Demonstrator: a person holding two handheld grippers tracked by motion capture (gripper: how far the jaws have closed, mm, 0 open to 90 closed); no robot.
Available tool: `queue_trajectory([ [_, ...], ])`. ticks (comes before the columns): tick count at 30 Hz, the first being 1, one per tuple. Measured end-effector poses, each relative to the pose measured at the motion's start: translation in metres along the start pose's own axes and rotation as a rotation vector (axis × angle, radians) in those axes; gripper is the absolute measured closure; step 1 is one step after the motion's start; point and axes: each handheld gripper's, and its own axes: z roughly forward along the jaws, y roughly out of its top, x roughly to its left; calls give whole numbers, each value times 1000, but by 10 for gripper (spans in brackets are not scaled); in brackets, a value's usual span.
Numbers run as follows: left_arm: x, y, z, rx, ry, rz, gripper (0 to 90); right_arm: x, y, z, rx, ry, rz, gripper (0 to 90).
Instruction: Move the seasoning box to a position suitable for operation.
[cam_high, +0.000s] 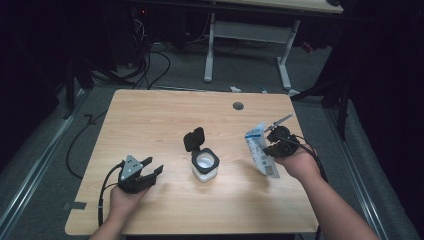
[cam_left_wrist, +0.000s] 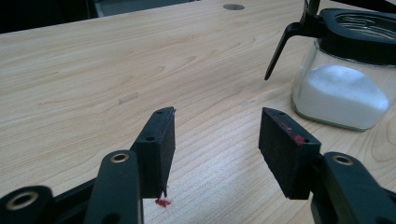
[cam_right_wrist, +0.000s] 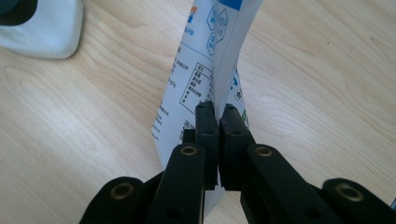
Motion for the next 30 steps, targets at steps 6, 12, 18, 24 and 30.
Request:
queue_trajectory([
  [6,1,-1,0,3,-17,-11,432,0,-9,0,-94,-6,30,883],
  [12,2,-3,1,7,-14,-8,417,-1,-22,0,-178,6,49,883],
  [18,1,-3,2,9,-17,-13,415,-1,-36,4,-239,2,58,882],
  [24,2,-4,2,22,-22,-14,416,-3,-51,6,-331,21,94,882],
  [30,2,-4,2,32,-10,-8,416,-1,-62,6,-411,10,108,882],
])
